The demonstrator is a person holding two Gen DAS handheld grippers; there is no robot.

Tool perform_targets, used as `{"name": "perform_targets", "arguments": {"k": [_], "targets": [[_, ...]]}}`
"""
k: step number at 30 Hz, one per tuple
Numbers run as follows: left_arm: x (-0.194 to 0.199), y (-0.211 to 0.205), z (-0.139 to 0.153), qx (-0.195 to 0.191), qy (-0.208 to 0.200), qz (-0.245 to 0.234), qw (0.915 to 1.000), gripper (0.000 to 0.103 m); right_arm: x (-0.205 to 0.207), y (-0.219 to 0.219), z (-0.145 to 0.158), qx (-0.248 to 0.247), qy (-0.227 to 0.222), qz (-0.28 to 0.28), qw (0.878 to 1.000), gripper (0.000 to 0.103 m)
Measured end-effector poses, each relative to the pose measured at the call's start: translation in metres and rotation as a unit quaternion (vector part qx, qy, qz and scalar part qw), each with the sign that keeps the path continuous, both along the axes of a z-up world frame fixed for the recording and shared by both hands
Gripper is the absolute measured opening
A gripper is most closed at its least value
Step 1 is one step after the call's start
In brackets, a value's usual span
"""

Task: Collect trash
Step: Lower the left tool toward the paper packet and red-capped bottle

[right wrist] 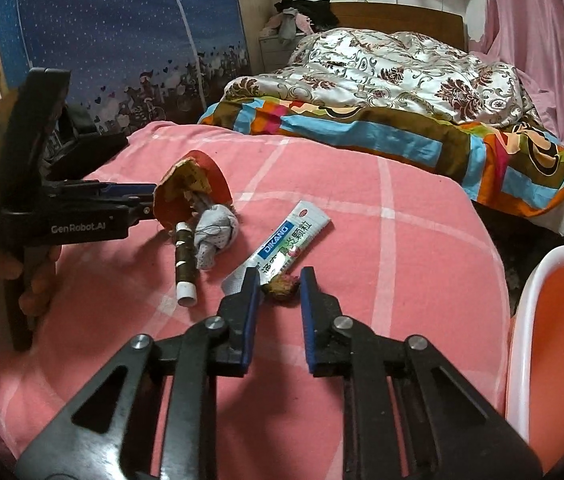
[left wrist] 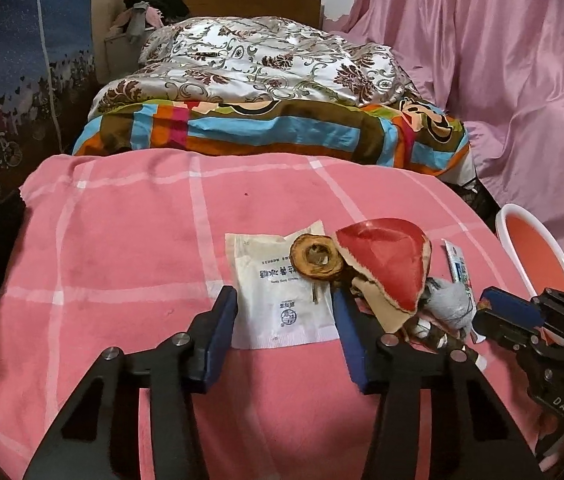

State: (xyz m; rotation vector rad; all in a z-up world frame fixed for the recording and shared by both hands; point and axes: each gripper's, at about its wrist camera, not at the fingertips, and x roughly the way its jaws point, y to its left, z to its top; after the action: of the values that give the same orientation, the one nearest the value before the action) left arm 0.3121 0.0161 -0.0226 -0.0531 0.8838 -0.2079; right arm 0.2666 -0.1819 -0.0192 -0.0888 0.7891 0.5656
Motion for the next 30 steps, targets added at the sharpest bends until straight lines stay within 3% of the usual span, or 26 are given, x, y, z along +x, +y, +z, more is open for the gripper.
{"name": "perform_targets", "arguments": {"k": [21, 30], "targets": [[-0.080, -0.013, 0.012, -0.001, 0.028, -0.043, 0.9987, 0.041, -0.014, -0.009, 0.002, 0.011, -0.007, -0.008, 1.000, 0.027], [-0.089, -0.013, 0.011, 0.002, 0.032, -0.044, 0.9985, 0.049, -0.016, -0.010, 0.000, 0.011, -0.006, -0.009, 1.000, 0.027]]}}
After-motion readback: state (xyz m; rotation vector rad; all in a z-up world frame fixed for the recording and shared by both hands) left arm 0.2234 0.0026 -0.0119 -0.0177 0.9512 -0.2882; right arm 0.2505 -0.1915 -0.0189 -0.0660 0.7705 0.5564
